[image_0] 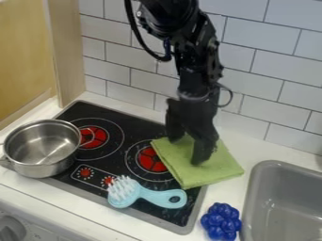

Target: Moved the green cloth from the left side of the burner to the right.

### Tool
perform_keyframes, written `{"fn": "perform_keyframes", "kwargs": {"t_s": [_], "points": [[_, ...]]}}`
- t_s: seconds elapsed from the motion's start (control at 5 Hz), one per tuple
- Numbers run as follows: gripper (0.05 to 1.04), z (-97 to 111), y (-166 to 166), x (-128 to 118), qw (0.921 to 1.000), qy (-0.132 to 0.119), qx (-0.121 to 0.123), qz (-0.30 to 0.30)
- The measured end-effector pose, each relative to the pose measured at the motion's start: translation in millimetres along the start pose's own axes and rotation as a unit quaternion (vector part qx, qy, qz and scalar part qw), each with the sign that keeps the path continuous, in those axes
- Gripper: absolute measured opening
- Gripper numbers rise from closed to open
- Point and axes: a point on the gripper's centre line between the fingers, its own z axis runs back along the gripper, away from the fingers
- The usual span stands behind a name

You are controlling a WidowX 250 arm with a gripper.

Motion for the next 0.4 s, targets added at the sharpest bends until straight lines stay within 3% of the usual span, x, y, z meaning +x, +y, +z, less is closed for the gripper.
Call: {"fn": "perform_keyframes", "kwargs": {"t_s": [0.4], "points": [[0.998,34.8,0.9,1.3,0.9992,-0.038,0.015,0.007]]}}
